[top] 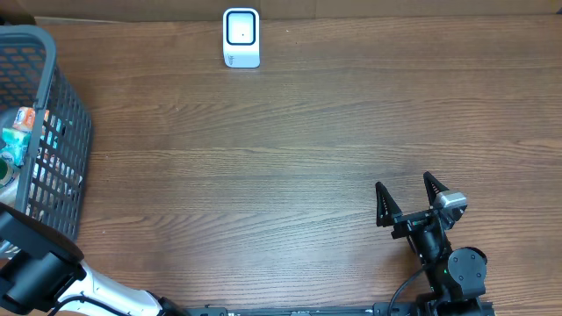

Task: Scan the item barcode
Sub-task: 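Reach the left gripper into the grey basket and grasp the green-lidded jar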

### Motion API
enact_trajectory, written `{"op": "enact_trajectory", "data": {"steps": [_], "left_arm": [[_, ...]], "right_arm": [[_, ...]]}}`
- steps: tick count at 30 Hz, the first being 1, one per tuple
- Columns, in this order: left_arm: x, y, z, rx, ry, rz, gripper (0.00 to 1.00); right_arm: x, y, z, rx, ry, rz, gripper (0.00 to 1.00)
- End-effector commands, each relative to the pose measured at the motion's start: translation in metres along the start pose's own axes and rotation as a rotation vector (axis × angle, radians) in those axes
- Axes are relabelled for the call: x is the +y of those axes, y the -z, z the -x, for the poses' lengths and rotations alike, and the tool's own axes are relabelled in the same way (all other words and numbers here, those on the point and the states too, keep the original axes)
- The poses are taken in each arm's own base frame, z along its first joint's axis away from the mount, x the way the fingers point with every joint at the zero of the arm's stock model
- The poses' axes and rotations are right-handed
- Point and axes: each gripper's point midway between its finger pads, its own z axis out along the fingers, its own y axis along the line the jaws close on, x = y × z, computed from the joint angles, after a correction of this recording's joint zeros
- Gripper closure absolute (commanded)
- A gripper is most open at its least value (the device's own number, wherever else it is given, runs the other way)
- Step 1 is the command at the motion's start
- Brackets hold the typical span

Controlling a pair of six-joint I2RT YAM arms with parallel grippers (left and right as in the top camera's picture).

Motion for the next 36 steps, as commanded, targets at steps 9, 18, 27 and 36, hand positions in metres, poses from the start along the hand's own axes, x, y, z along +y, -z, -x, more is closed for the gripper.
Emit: {"op": "enact_trajectory", "data": {"steps": [9, 18, 27, 36], "left_arm": [[0.008, -0.032, -0.034, 0.062, -0.024, 0.023, 0.01], [0.004, -0.049, -0.034, 0.001, -0.012, 0.017, 0.01], [-0.005, -0.055, -0.033, -0.026, -0.01, -0.025, 0.0], [-0.009, -0.077, -0.045, 0.01, -0.019, -0.027, 0.0]], "right_arm": [[0.0, 0.0, -0.003, 0.0, -0.002, 0.004, 0.0], [0.0, 0.0, -0.003, 0.0, -0.002, 0.004, 0.0], [0.0, 0.0, -0.003, 0.0, -0.002, 0.004, 0.0], [0.0, 0.0, -0.003, 0.0, -0.002, 0.004, 0.0]]}}
